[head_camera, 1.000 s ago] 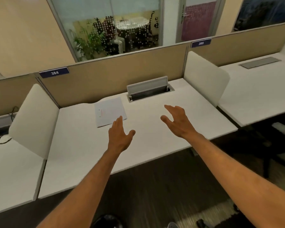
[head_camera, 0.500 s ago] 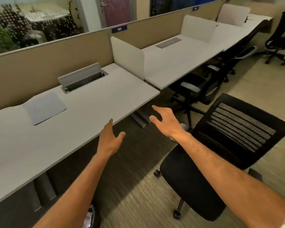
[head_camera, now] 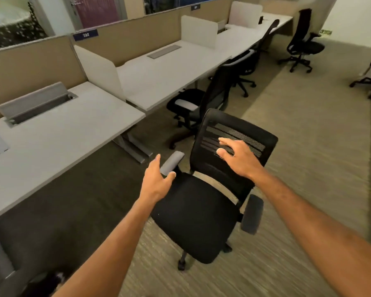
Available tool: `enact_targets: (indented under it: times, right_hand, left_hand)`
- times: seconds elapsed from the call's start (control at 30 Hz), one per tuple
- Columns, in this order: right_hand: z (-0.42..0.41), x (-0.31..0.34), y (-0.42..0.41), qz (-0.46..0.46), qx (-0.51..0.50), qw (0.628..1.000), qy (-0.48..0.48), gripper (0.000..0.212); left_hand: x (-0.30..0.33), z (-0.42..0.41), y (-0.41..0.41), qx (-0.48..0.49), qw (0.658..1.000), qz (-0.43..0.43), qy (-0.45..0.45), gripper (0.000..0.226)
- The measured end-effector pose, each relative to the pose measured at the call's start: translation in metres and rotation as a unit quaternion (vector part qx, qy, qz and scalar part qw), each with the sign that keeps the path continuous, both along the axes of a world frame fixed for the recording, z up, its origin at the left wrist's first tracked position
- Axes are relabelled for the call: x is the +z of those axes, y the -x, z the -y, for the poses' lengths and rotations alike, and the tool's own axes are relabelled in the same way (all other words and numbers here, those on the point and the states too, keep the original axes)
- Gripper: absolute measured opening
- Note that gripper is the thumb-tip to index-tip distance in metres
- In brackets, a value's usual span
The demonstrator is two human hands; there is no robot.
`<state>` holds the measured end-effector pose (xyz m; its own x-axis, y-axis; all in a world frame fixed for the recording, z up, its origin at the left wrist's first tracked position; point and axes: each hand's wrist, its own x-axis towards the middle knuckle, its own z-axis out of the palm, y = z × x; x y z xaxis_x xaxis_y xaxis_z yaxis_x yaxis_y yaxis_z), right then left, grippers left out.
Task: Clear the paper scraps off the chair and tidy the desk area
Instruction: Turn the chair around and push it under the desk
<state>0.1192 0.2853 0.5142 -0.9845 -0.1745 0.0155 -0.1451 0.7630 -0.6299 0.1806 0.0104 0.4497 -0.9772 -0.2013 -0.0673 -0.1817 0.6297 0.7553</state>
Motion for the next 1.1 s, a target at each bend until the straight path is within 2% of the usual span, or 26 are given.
enact_targets:
  times: [0.17, 0.3, 0.5, 0.63, 0.83, 1.0, 1.1]
  right_hand:
    - [-0.079, 0.0, 0.026, 0.003, 0.002, 1.0, -0.025, 0.052]
    - [-0.116, -0.003, 0.058, 0.009, -0.02, 1.0, -0.021, 0.054]
    - [-0.165, -0.024, 0.113, 0.029, -0.09, 0.995, -0.006, 0.058]
    - [-0.193, -0.052, 0.161, 0.043, -0.123, 0.991, -0.033, 0.058]
    - [-0.218, -0.103, 0.248, 0.056, -0.107, 0.989, -0.09, 0.064]
    - [-0.237, -0.149, 0.309, 0.116, -0.115, 0.976, -0.141, 0.074]
    - [-0.245, -0.175, 0.33, 0.143, -0.105, 0.974, -0.14, 0.076]
  left_hand:
    - [0.001, -0.086, 0.012, -0.02, 1.0, 0.003, 0.0, 0.083]
    - [0.009, -0.113, 0.058, -0.064, 0.997, -0.001, 0.048, 0.08]
    - [0.02, -0.145, 0.183, -0.184, 0.972, -0.023, 0.145, 0.073]
    - [0.007, -0.173, 0.27, -0.226, 0.956, -0.026, 0.187, 0.068]
    - [-0.031, -0.198, 0.385, -0.253, 0.936, -0.044, 0.241, 0.066]
    - [-0.067, -0.205, 0.464, -0.306, 0.903, -0.002, 0.3, 0.071]
    - [-0.084, -0.219, 0.499, -0.332, 0.885, 0.02, 0.326, 0.073]
